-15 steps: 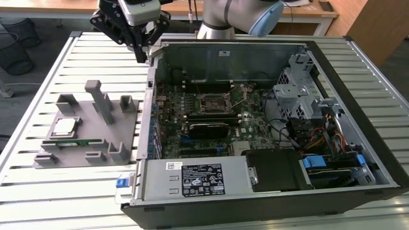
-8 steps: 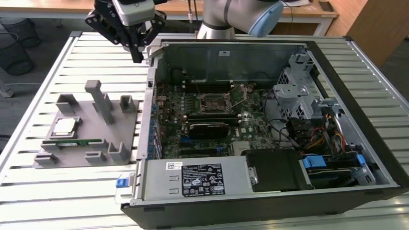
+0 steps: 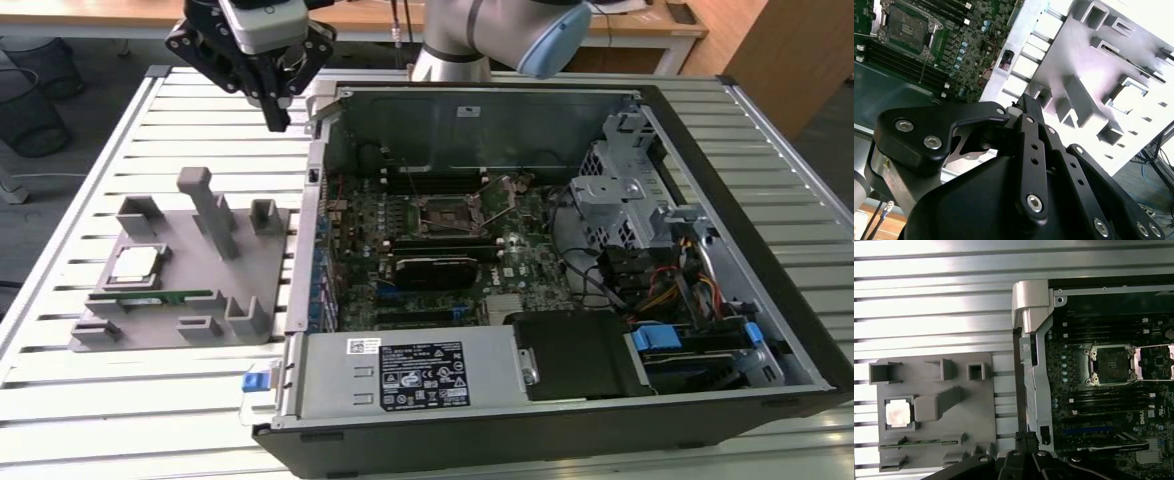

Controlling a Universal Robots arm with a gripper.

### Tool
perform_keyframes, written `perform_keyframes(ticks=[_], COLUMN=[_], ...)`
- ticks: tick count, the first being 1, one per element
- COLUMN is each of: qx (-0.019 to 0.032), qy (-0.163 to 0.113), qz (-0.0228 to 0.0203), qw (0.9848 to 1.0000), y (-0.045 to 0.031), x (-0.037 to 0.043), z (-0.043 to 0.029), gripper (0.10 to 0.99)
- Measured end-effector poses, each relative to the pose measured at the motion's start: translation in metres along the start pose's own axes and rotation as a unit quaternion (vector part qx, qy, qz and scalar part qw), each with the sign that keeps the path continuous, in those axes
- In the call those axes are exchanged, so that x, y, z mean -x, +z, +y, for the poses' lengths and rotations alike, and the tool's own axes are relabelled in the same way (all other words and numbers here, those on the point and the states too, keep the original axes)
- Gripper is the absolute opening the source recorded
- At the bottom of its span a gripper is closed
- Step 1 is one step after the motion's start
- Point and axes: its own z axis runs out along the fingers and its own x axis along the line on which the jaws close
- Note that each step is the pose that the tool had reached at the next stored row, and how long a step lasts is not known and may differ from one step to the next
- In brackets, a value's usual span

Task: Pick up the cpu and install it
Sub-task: 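Reach for the cpu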

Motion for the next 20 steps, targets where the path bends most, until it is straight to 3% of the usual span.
perform_keyframes(ticks=[20], qx=[0.0000], qy=[0.000], qz=[0.0000], qw=[1.0000], y=[-0.0004], x=[-0.0226], z=[-0.0017], gripper=[0.114])
